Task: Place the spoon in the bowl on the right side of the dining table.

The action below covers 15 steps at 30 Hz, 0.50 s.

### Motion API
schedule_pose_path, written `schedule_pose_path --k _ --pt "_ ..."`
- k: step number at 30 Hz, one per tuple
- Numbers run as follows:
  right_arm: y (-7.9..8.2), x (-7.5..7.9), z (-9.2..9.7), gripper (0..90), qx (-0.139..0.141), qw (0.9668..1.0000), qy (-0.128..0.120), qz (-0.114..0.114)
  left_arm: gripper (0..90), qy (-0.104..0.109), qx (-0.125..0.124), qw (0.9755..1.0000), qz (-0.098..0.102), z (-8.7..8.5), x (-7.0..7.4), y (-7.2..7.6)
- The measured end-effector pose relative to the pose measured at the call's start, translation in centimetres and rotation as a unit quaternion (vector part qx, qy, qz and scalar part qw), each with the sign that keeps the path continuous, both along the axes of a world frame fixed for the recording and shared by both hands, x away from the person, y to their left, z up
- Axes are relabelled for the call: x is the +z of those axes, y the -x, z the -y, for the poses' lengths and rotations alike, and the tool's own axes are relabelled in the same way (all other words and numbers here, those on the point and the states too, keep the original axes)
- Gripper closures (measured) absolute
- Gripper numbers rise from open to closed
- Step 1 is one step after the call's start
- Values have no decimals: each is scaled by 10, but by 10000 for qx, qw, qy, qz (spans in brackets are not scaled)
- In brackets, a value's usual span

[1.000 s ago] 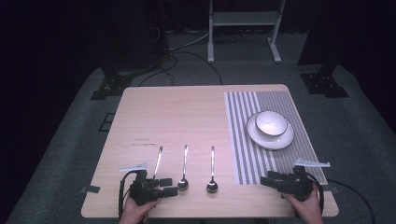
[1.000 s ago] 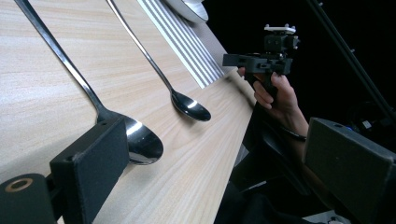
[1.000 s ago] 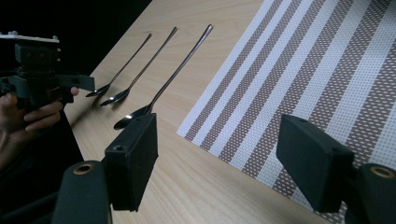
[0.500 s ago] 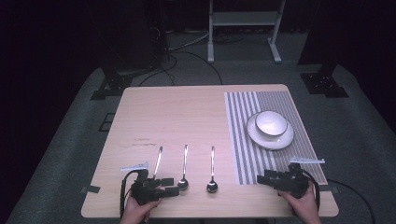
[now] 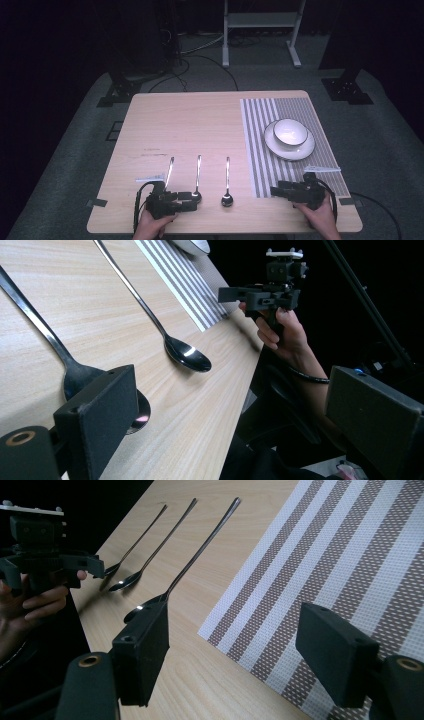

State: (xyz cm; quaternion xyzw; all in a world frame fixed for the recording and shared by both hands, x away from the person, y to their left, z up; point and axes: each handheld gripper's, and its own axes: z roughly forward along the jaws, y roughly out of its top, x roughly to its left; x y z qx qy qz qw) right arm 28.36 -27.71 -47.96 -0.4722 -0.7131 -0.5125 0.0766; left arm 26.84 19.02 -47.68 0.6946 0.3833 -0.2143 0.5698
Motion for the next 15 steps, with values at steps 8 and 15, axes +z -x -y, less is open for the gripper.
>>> schedule_pose_path --k 8,15 --pt "-6 4 -13 282 148 9999 22 44 59 -18 -104 9999 -91 6 -4 0" --pt "-8 7 -21 283 269 9996 93 64 59 -46 -146 9998 -159 8 -8 -1"
